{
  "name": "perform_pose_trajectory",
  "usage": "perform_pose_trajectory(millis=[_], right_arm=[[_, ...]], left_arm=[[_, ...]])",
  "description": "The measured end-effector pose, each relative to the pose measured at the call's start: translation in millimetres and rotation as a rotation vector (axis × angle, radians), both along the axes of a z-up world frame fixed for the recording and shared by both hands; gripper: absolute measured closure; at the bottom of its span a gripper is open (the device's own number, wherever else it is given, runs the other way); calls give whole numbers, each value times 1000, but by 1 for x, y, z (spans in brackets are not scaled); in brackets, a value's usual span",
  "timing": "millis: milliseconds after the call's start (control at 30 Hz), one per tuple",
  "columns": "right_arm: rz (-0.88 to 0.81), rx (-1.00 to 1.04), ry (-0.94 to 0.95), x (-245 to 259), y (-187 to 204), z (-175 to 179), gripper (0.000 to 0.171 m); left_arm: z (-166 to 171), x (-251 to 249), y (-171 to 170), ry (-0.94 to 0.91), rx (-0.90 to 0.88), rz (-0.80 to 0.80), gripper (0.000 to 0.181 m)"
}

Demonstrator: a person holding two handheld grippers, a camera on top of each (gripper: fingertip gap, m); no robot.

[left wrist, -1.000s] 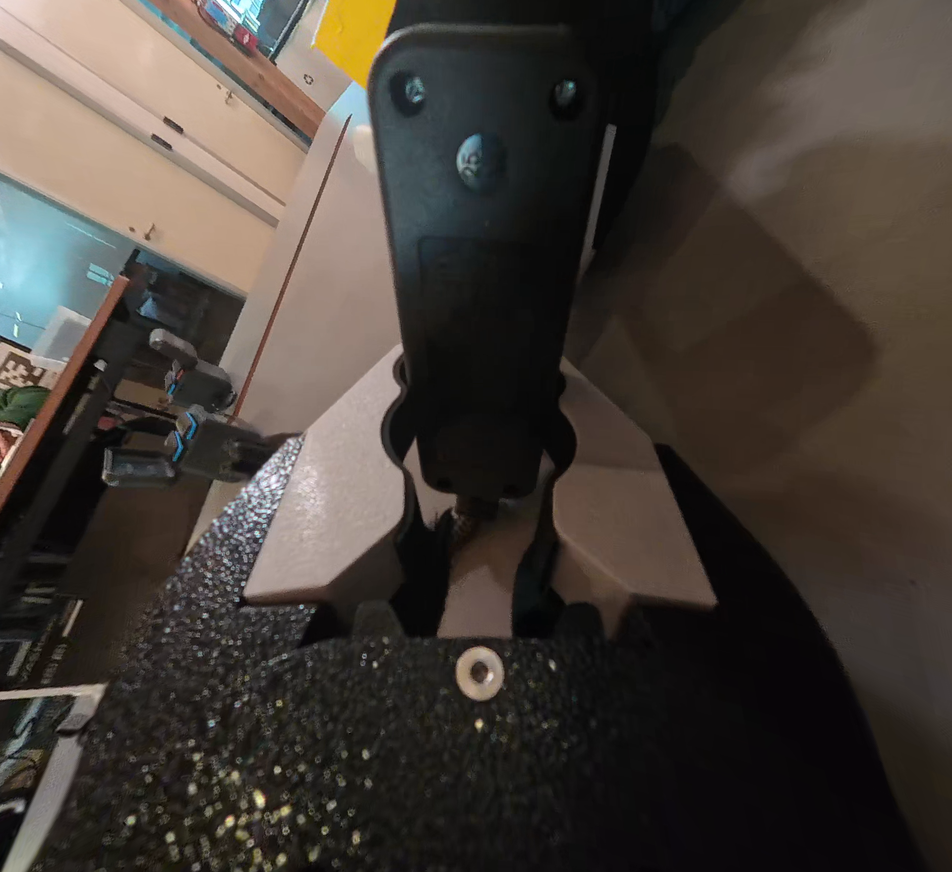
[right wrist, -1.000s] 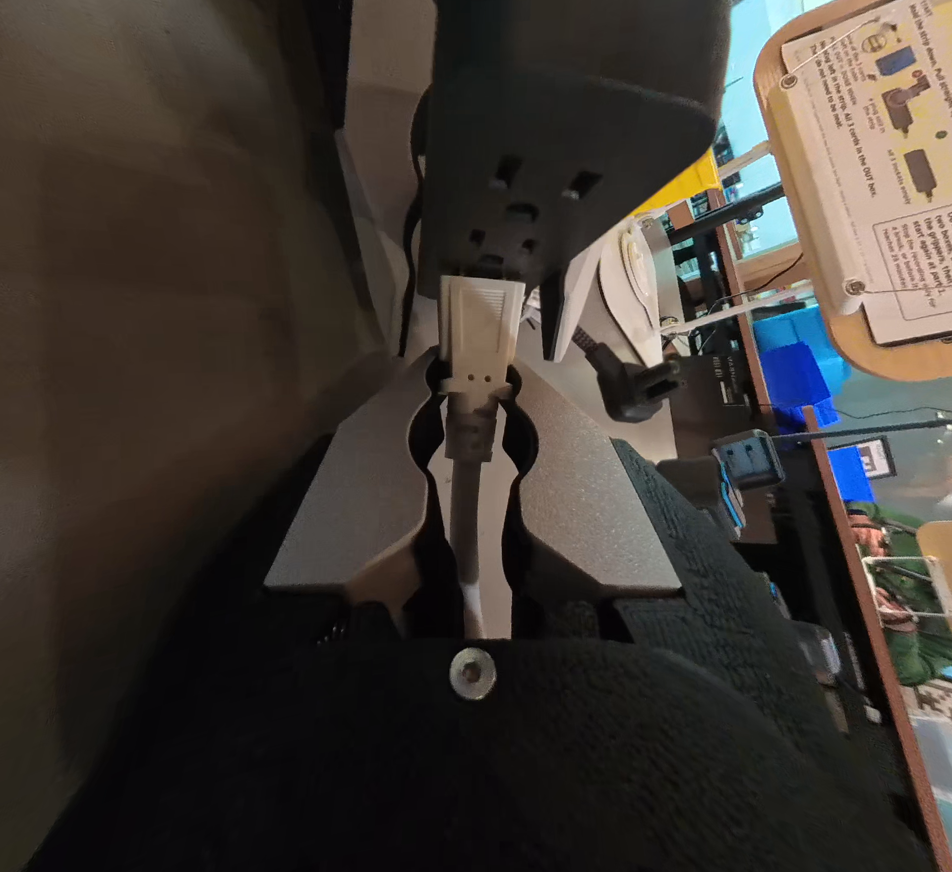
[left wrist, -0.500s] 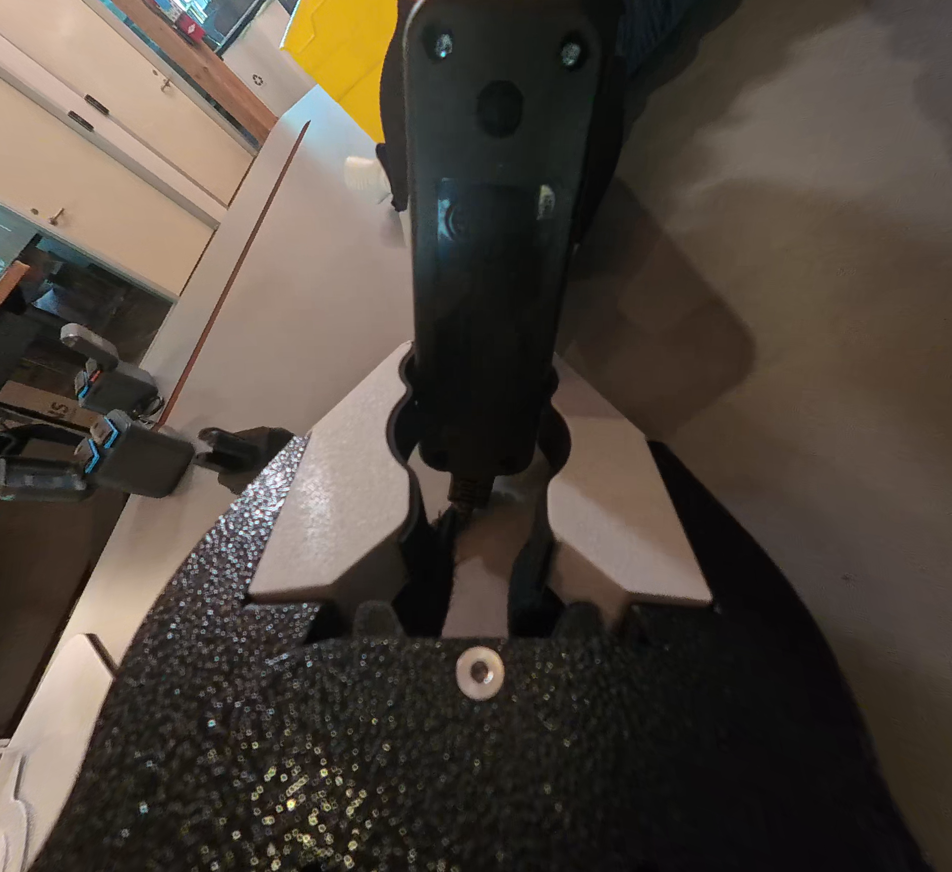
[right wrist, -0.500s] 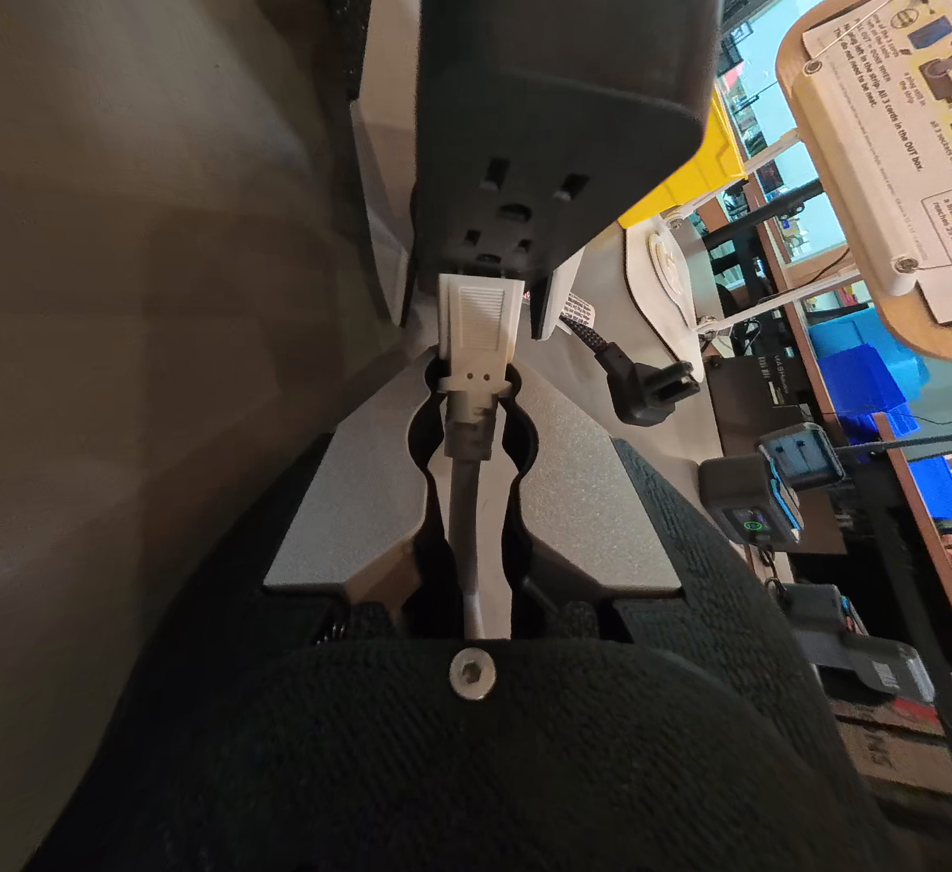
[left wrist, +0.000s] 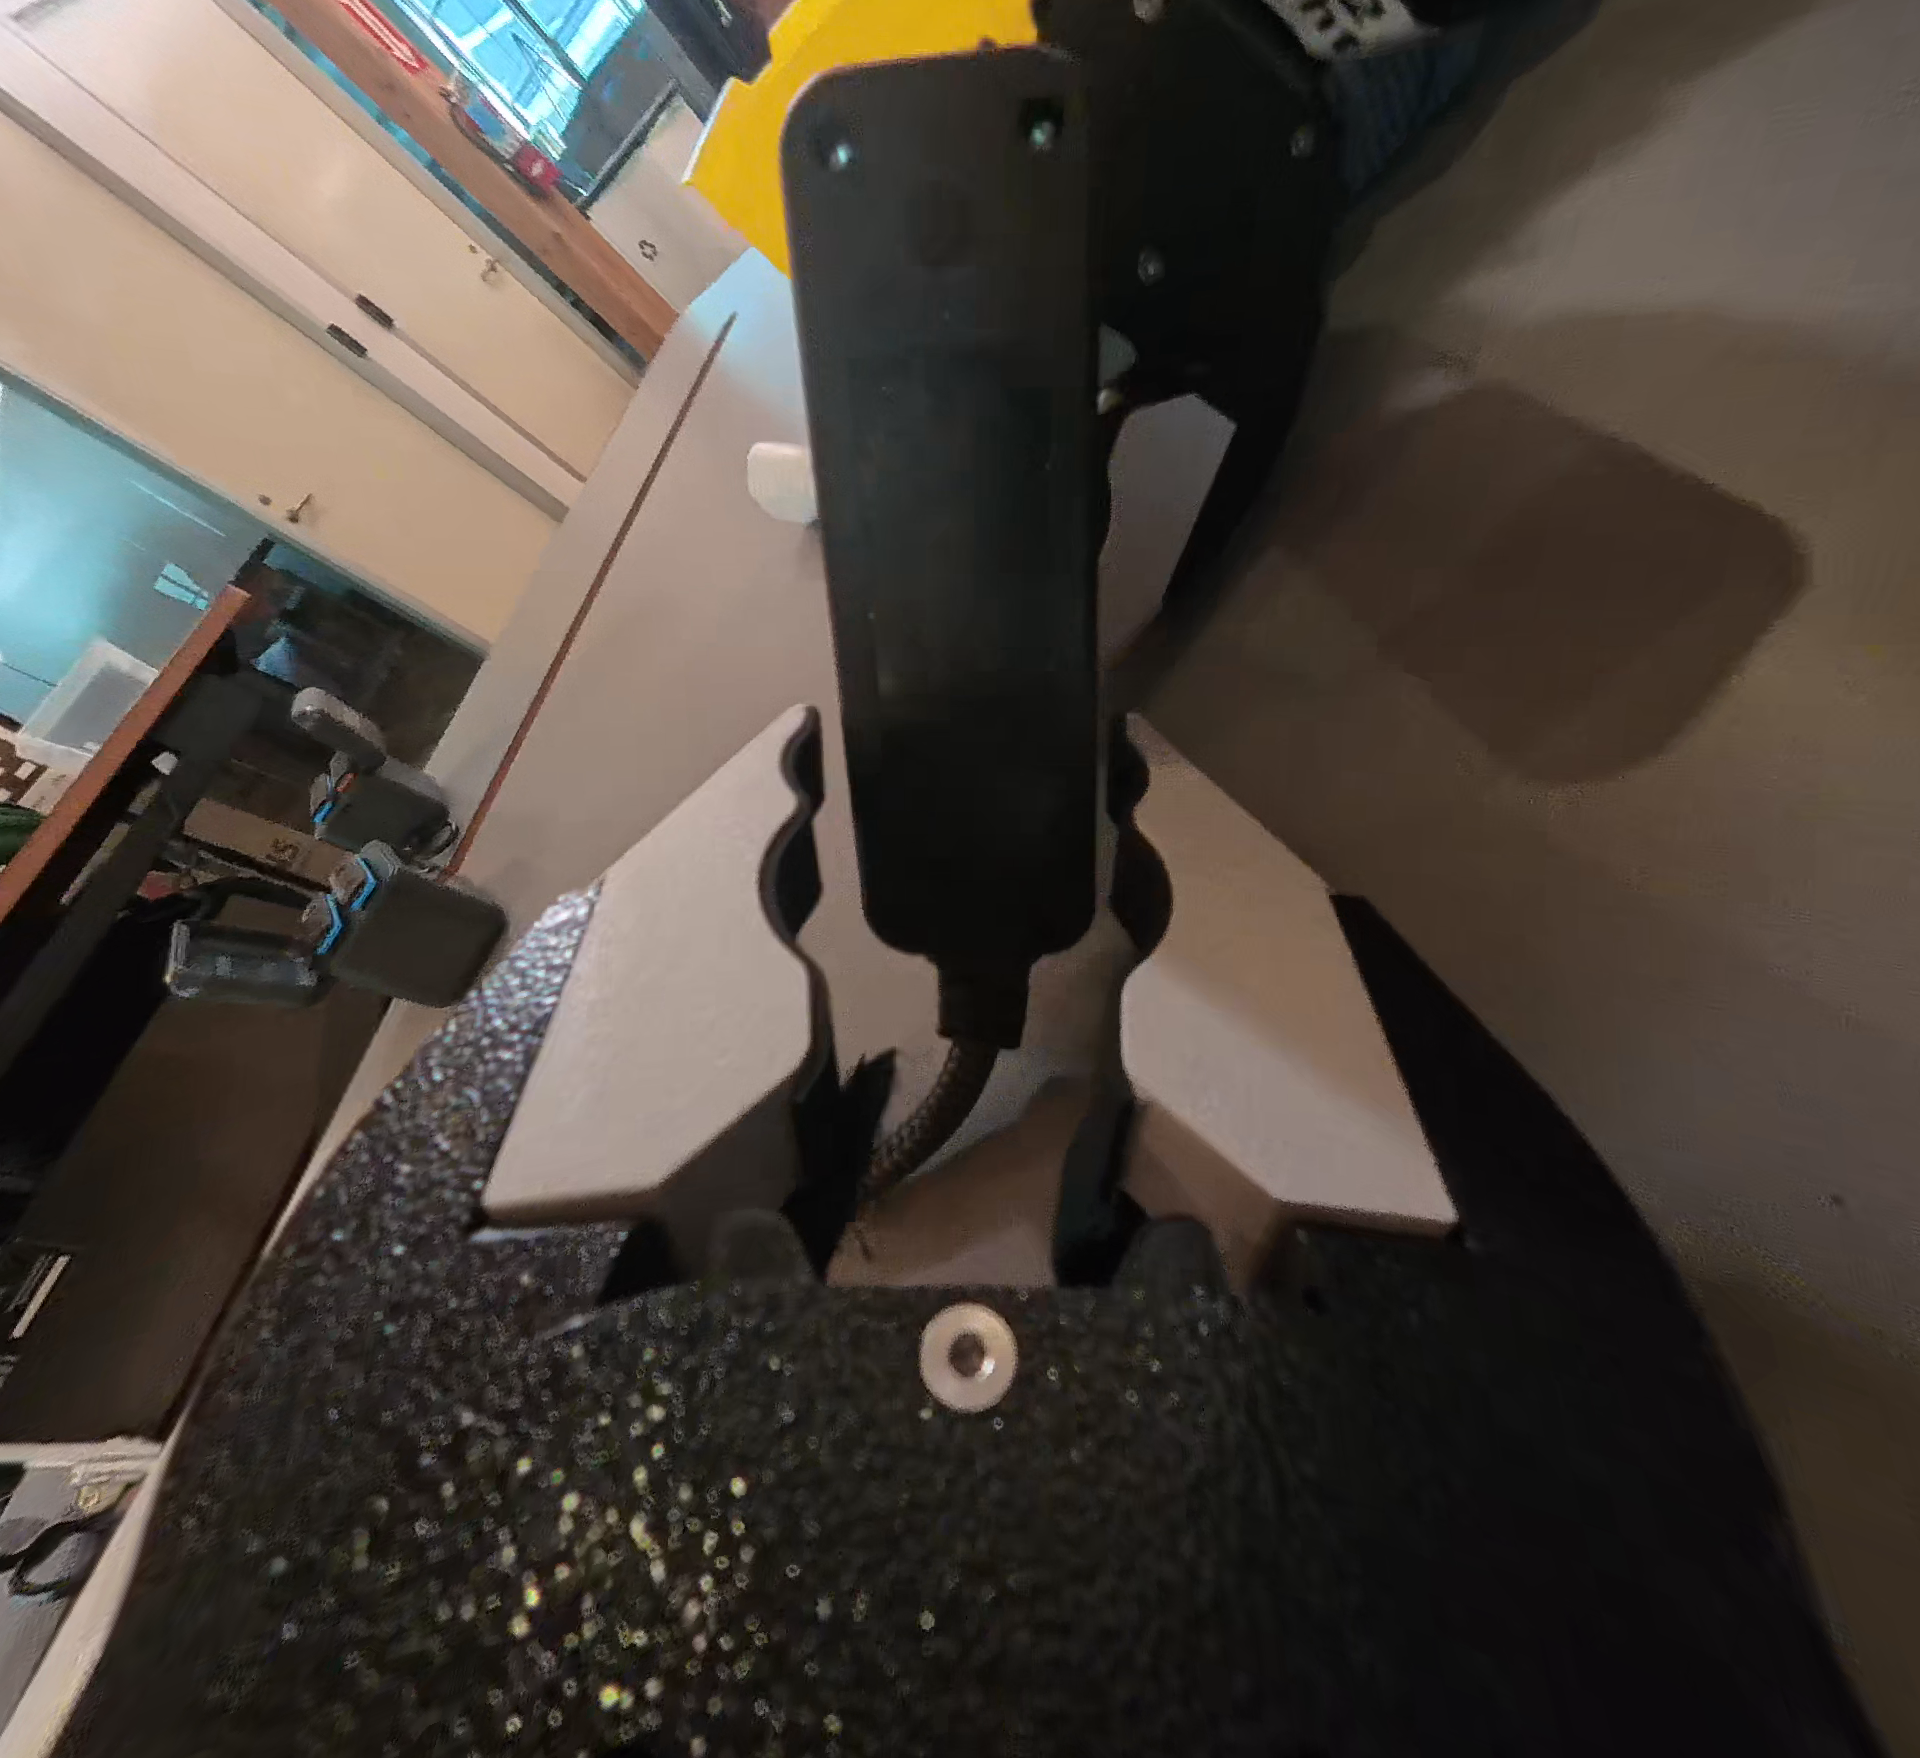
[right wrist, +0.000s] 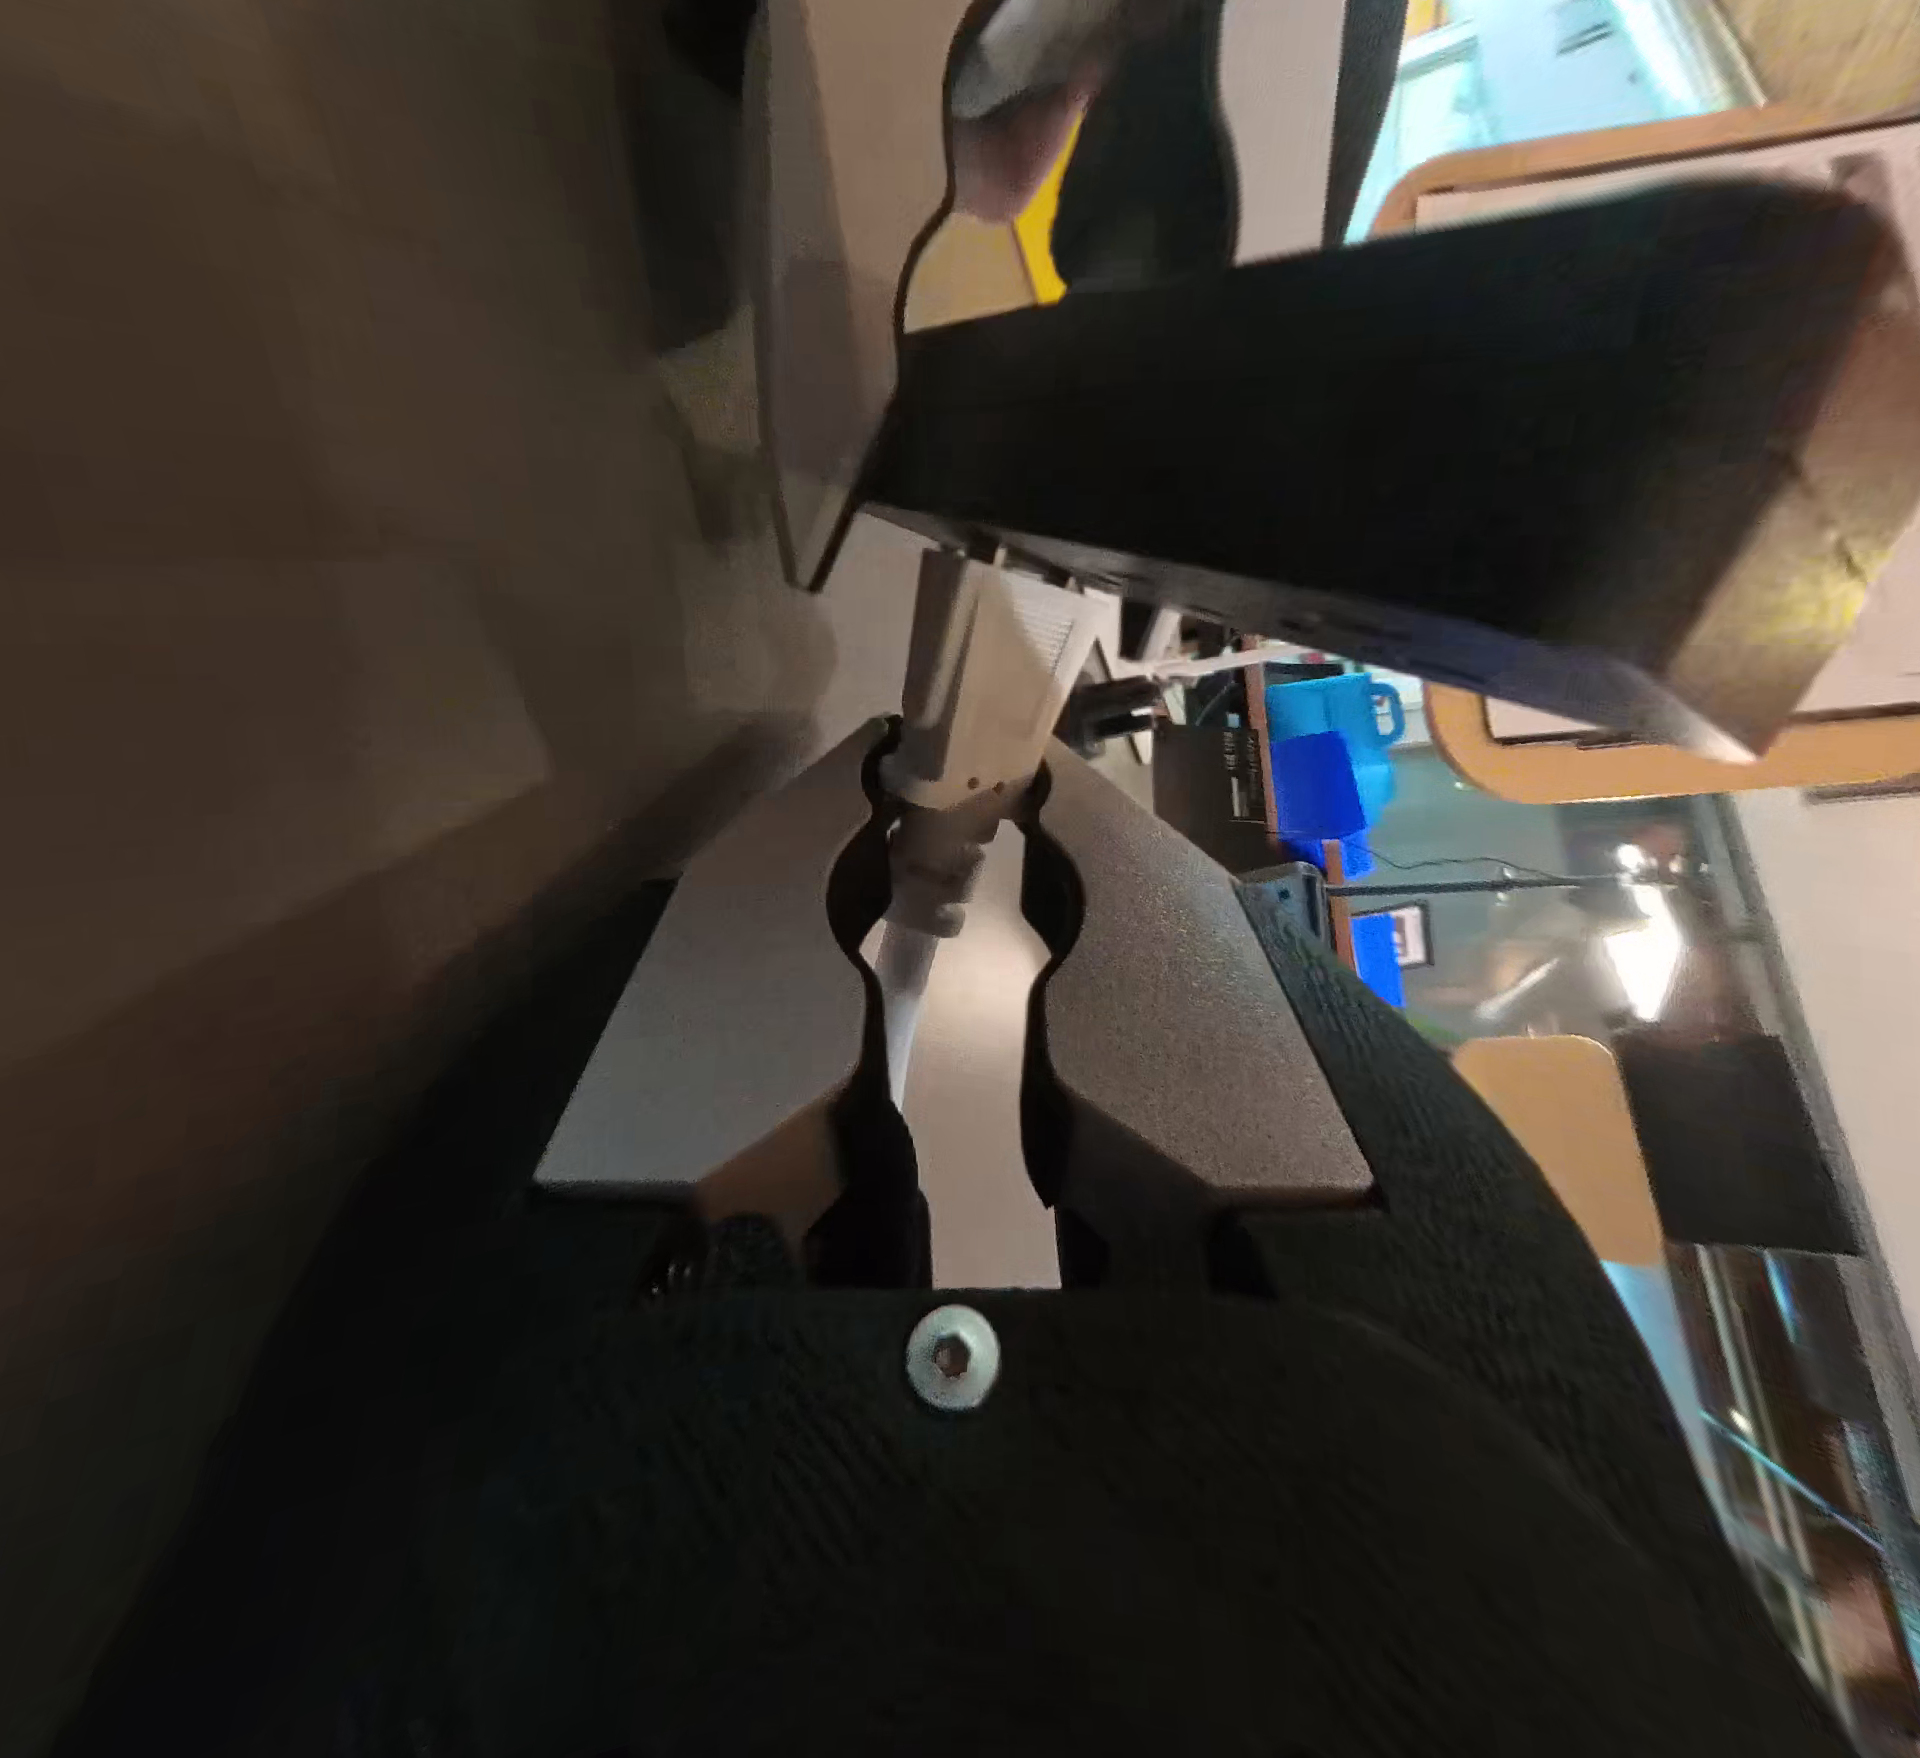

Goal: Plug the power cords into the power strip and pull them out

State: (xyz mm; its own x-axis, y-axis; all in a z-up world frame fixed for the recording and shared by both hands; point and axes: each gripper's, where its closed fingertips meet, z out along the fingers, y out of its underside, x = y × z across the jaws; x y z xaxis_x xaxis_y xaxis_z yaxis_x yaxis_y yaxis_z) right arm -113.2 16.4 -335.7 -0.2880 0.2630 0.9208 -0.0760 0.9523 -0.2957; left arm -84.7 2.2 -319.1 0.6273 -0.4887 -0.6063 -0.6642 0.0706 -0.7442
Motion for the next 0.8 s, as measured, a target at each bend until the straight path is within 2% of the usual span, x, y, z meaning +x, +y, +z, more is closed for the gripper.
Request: perform_pose_trajectory(millis=[200, 300, 333, 433, 500, 800], right_arm=[[13, -41, -8, -2, 4, 0, 154], [0, -19, 6, -2, 6, 0, 154], [-5, -12, 12, -3, 6, 0, 153], [-17, -5, 19, -3, 8, 1, 153], [-21, 0, 23, -4, 9, 1, 153], [-29, 17, 29, -4, 10, 1, 152]], left_arm=[[8, -7, 6, -5, 46, 52, 83], [11, -14, 10, -10, 62, 87, 73], [12, -16, 10, -13, 65, 95, 73], [6, -5, 1, -40, -7, 24, 93], [8, -5, 1, -23, 15, 24, 98], [15, -14, 4, -42, 58, 62, 106]])
